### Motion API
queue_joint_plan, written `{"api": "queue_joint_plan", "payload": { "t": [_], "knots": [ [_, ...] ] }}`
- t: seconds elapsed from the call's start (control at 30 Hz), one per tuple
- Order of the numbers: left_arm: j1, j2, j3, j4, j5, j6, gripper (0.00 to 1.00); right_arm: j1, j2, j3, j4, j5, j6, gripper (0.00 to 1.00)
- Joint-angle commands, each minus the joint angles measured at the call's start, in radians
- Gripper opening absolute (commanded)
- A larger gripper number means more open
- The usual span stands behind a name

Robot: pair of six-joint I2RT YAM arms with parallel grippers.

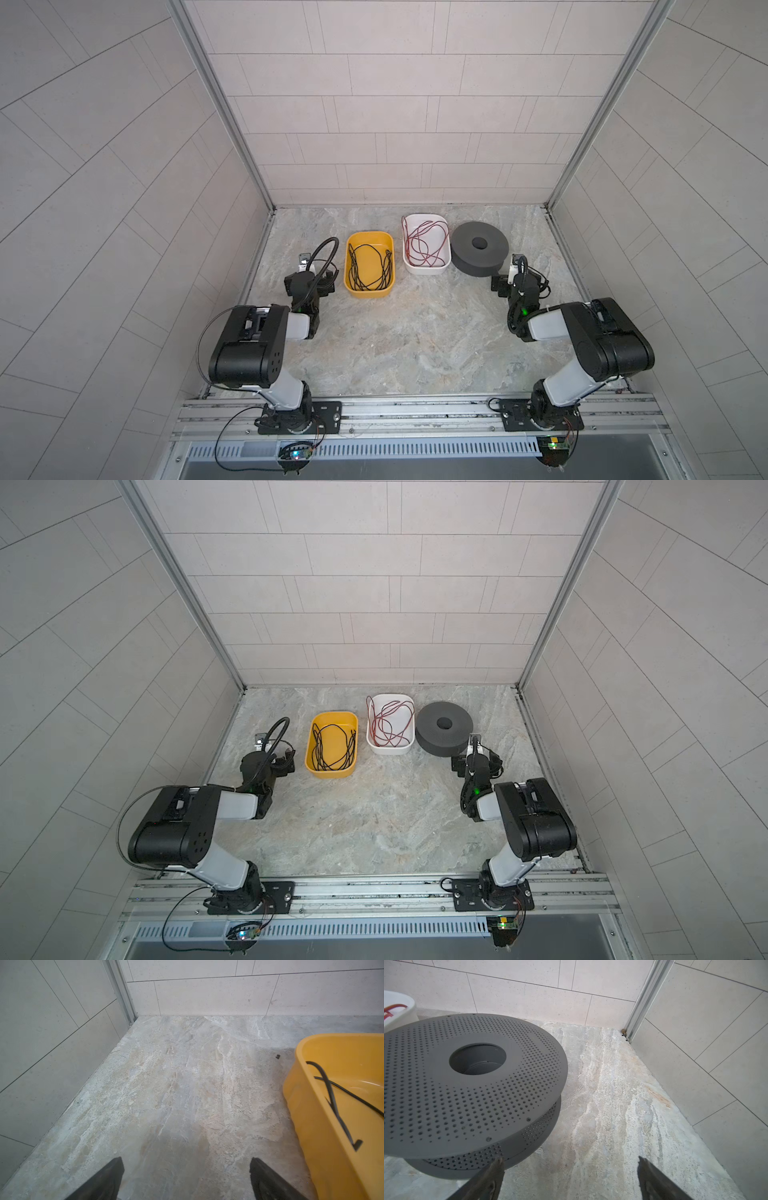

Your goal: Wrap the cables

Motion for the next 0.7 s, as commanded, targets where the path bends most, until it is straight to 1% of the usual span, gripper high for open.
{"api": "queue_joint_plan", "payload": {
  "t": [0.0, 0.67],
  "knots": [
    [0.001, -0.003, 0.005, 0.024, -0.001, -0.008, 1.00, -0.002, -0.015, 0.010, -0.005, 0.000, -0.010, 0.99],
    [0.005, -0.003, 0.005, 0.022, 0.002, -0.016, 1.00, -0.003, -0.015, 0.007, -0.003, 0.000, -0.007, 0.99]
  ]
}}
